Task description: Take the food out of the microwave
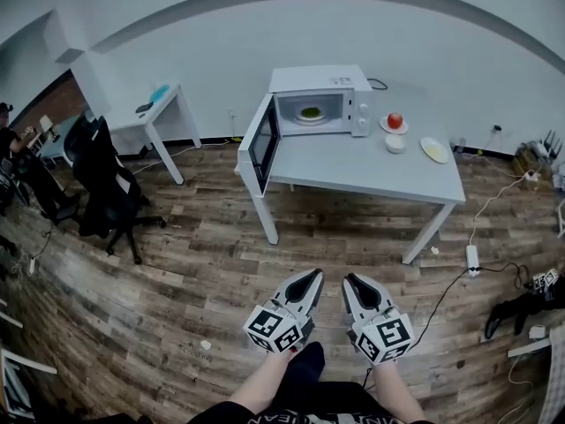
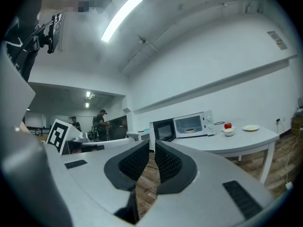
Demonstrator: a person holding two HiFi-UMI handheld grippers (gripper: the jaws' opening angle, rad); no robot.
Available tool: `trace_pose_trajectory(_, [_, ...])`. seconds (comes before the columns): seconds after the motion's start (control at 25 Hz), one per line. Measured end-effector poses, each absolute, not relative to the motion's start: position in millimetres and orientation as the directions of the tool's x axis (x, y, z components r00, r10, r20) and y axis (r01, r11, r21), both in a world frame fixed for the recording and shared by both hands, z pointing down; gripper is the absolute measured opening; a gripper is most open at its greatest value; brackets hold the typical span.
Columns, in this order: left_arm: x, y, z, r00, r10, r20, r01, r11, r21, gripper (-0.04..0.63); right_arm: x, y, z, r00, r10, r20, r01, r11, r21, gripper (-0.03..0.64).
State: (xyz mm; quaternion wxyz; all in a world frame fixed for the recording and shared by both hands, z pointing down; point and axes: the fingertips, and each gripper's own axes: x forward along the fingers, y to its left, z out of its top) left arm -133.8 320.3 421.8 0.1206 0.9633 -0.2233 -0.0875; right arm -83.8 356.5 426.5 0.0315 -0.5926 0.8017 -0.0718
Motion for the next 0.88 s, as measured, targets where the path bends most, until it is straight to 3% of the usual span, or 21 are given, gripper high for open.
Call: trace_pose_trajectory(0.88, [-71.0,141.5,424.2,0.897,-0.433,-0.088,-0.392,-0.872,0.291,0.009,-25.0,180.1,431.7,-0.281,-0.958,0.066,-0.946,0.265,-0.185,0.057])
